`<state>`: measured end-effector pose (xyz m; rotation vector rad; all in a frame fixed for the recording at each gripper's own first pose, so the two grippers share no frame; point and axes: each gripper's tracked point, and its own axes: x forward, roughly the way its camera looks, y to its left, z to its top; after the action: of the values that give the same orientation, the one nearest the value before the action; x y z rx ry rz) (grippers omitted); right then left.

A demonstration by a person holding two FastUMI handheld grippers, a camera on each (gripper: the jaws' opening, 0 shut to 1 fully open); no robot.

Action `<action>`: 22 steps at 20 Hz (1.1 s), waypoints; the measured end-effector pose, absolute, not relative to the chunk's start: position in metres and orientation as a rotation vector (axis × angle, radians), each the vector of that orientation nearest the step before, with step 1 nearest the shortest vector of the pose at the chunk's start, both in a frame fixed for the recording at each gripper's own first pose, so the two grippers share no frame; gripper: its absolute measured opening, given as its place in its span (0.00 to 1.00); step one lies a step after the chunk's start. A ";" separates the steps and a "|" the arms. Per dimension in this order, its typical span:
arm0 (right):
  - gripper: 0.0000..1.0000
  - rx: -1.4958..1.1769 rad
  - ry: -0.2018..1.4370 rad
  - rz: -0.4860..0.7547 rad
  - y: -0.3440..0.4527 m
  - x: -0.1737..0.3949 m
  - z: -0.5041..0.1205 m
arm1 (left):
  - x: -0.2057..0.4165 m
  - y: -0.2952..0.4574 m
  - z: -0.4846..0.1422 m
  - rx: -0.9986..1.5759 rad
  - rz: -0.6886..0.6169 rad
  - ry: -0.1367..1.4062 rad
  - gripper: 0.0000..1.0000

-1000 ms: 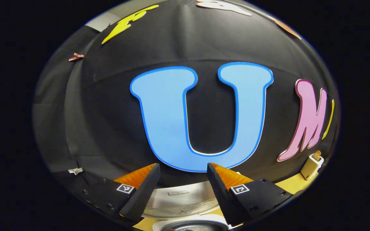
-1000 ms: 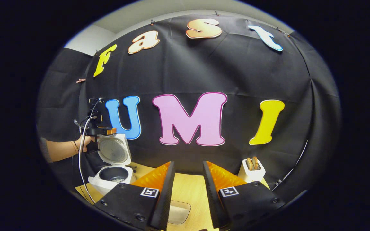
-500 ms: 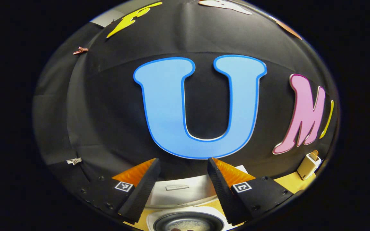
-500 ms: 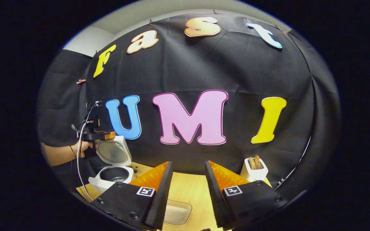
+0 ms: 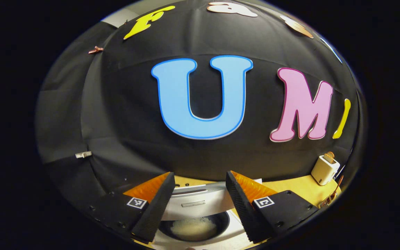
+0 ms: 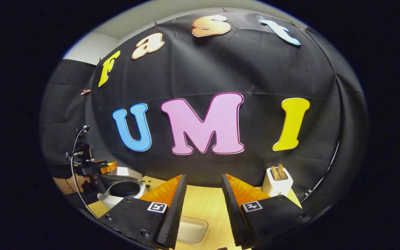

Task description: Close the left gripper, press the button to open the rice cooker; take a wooden spoon from the chopstick holder with the right hand, scoop a spoonful of rice and pour it into the rice cooker, then put the wooden spoon back into the chopstick holder.

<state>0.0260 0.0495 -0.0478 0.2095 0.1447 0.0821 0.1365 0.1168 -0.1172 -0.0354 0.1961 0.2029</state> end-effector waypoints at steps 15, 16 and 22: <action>0.64 0.197 0.188 0.096 0.051 0.021 -0.065 | 0.097 0.090 -0.250 -0.026 0.197 0.467 0.94; 0.64 0.197 0.191 0.096 0.051 0.021 -0.067 | 0.097 0.089 -0.251 -0.038 0.199 0.460 0.95; 0.64 0.213 0.197 0.107 0.059 0.026 -0.069 | 0.094 0.090 -0.255 -0.085 0.204 0.453 0.96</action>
<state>0.0257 0.0590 -0.0692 0.2129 0.1965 0.1072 0.0944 0.0896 -0.2551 -0.0848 0.4529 0.2041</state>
